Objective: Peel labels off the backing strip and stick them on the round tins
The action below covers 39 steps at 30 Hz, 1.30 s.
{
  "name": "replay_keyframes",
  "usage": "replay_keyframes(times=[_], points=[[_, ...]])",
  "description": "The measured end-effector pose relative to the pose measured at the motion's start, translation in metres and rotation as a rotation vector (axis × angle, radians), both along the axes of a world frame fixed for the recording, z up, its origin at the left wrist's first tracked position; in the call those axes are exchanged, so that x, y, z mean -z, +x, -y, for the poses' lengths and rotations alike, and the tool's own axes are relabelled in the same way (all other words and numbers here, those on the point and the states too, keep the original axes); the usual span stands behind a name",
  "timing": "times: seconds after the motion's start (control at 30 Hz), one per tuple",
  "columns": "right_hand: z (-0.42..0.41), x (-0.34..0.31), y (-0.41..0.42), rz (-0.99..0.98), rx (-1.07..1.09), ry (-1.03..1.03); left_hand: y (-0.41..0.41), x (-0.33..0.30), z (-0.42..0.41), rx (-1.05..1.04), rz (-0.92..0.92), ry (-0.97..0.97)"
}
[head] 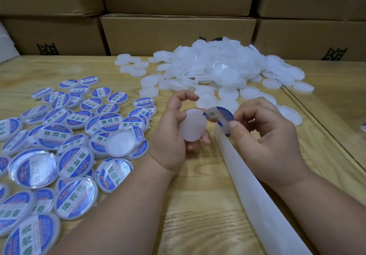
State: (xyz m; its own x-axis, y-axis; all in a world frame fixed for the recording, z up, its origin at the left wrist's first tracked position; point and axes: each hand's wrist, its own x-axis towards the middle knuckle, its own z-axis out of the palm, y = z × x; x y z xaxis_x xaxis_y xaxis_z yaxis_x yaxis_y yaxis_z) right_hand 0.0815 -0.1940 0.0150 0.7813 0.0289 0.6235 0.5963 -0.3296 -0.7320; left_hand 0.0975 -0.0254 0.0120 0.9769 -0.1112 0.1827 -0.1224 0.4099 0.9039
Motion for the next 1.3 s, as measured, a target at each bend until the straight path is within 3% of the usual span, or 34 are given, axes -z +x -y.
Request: replay_keyframes(times=[0.43,0.7,1.3], points=[[-0.0032,0.0011,-0.0016,-0.288,-0.085,-0.021,-0.0005,-0.0057,0.0030,0.104,-0.052,0.134],[-0.0057,-0.0019,-0.0014,-0.277,0.061,-0.061,0.0013,-0.0029,0.0022,0.171,0.016,0.216],[-0.0055,-0.0032,-0.0021,-0.273,0.046,-0.082,0.0042,0.0022,0.0027,0.089,0.006,0.321]])
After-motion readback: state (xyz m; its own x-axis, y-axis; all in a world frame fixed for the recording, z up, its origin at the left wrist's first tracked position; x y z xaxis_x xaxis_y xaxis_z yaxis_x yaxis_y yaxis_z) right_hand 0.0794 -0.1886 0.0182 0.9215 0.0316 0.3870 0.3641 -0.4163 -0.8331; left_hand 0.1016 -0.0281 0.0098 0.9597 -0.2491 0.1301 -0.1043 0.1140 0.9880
